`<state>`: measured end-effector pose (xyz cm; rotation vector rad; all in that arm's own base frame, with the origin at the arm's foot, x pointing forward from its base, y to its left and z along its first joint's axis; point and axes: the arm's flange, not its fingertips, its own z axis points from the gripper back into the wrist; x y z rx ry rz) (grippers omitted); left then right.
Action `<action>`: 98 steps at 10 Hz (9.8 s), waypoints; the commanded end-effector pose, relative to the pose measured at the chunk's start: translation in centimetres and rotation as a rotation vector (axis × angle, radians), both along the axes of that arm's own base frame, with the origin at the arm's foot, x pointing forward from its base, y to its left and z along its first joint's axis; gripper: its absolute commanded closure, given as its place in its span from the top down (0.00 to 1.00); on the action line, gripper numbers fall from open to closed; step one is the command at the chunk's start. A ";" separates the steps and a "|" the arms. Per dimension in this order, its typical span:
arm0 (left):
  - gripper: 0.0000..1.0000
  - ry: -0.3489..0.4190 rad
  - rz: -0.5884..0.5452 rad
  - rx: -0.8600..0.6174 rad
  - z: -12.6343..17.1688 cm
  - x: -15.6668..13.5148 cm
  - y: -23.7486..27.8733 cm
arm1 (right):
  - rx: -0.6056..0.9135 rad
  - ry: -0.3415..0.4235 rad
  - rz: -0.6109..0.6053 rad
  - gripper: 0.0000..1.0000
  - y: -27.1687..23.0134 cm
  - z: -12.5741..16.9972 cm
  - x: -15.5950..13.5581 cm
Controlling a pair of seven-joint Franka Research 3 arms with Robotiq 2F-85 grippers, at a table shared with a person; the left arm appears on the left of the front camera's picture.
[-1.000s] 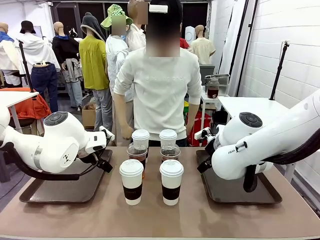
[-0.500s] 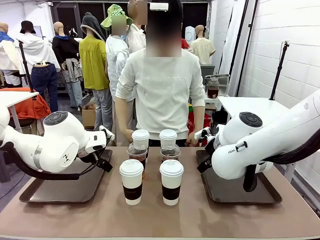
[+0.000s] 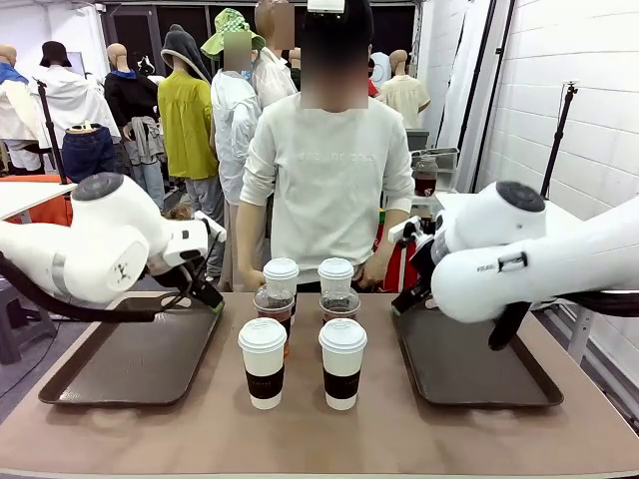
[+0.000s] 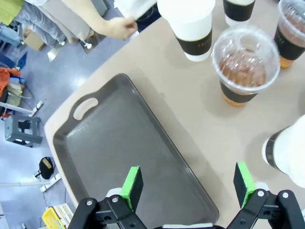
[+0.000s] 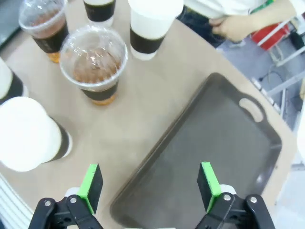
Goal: Distribute the coffee onto the tray.
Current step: Pick up one iced Americano and place it on the right Handle tray.
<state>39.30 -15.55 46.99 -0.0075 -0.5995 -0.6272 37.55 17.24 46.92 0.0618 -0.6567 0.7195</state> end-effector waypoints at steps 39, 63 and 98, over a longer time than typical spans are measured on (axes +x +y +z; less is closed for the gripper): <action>1.00 -0.120 -0.317 -0.277 10.5 -5.6 7.3 | 0.170 -0.101 0.477 1.00 -10.2 12.3 2.8; 1.00 -0.120 -0.317 -0.277 10.5 -5.6 7.3 | 0.640 -0.120 0.856 1.00 -15.6 -2.7 14.5; 1.00 -0.120 -0.317 -0.277 10.5 -5.6 7.3 | 0.845 -0.175 0.778 1.00 -15.3 -16.7 17.6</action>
